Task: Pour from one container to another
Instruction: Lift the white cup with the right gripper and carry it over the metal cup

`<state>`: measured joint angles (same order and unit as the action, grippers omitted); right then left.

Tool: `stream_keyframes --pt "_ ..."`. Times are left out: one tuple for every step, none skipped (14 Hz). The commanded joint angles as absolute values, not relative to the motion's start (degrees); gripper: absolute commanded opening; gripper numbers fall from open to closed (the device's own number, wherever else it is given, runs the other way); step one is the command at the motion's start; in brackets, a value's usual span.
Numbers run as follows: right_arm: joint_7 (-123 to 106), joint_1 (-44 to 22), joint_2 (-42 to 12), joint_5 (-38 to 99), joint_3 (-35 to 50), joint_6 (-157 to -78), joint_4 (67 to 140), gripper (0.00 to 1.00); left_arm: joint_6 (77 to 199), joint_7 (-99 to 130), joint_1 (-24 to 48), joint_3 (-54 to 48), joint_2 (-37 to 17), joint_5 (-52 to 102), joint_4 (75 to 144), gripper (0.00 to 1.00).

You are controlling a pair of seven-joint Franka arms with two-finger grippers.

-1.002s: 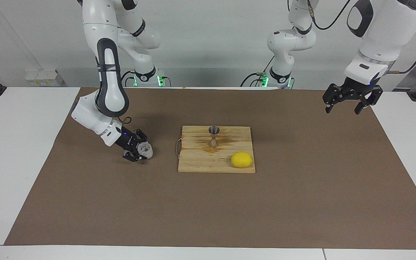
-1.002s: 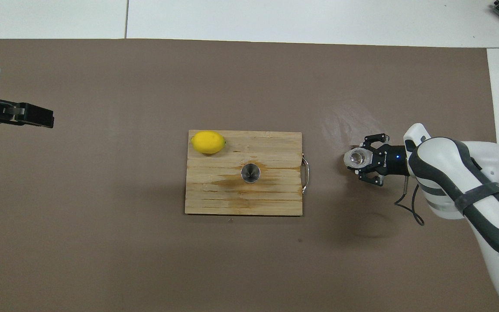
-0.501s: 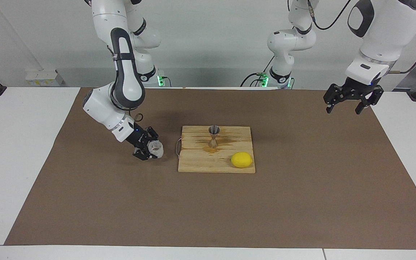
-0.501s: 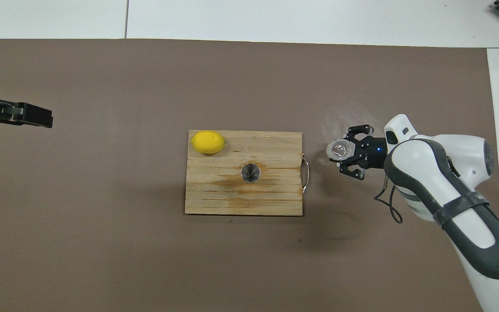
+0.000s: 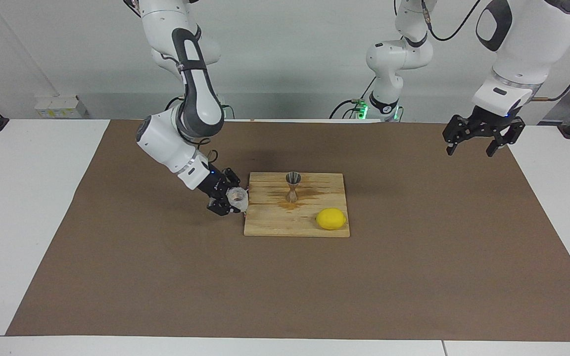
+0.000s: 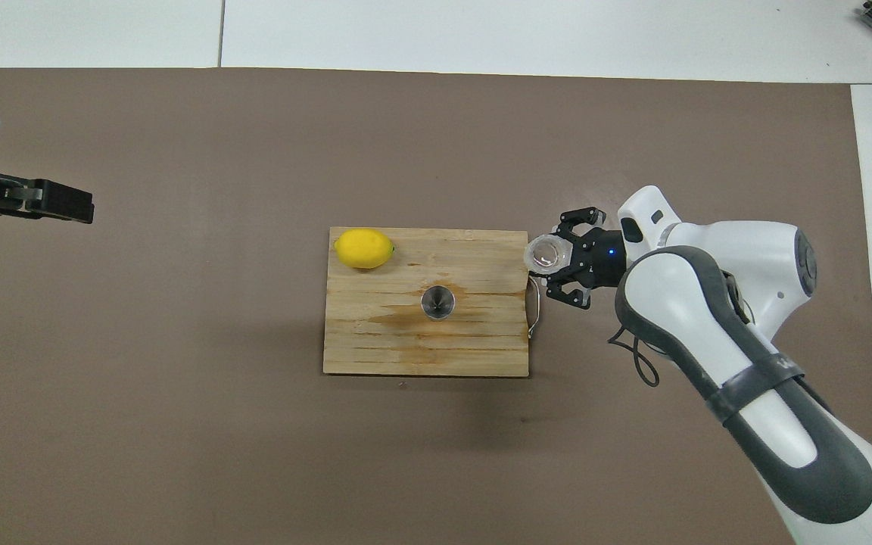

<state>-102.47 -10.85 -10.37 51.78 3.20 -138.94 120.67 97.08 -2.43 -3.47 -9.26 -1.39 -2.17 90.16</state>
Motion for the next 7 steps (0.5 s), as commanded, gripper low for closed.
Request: stream_keyframes --pt "-92.6 -12.3 -8.4 43.7 3.4 -139.7 119.6 0.0 96.9 -2.8 -2.7 -8.5 -1.6 -2.7 89.6 1.0" --pt "-90.3 -13.9 -8.6 41.2 3.4 -139.3 118.0 0.0 96.9 -2.8 -2.7 -8.5 -1.6 -2.7 89.7 1.0" --pt "-87.9 -14.5 -8.8 39.4 3.4 -139.4 117.1 0.0 96.9 -2.9 -2.7 -8.5 -1.6 -2.7 89.7 1.0" --pt "-86.0 -15.4 -8.9 38.2 3.4 -139.4 116.5 0.0 96.9 -3.0 -2.8 -8.5 -1.6 -2.7 89.7 1.0" --pt "-85.0 -16.3 -9.1 37.1 3.4 -139.4 115.8 0.0 96.9 -3.0 -2.8 -8.5 -1.7 -2.7 89.7 1.0" --pt "-84.2 -16.8 -9.1 36.0 3.4 -139.4 115.6 0.0 97.1 -3.0 -2.9 -8.5 -1.8 -2.7 89.7 1.0" --pt "-81.9 -17.6 -9.1 34.9 3.4 -139.4 115.4 0.0 97.3 -2.9 -2.9 -8.5 -1.8 -2.7 89.7 1.0"
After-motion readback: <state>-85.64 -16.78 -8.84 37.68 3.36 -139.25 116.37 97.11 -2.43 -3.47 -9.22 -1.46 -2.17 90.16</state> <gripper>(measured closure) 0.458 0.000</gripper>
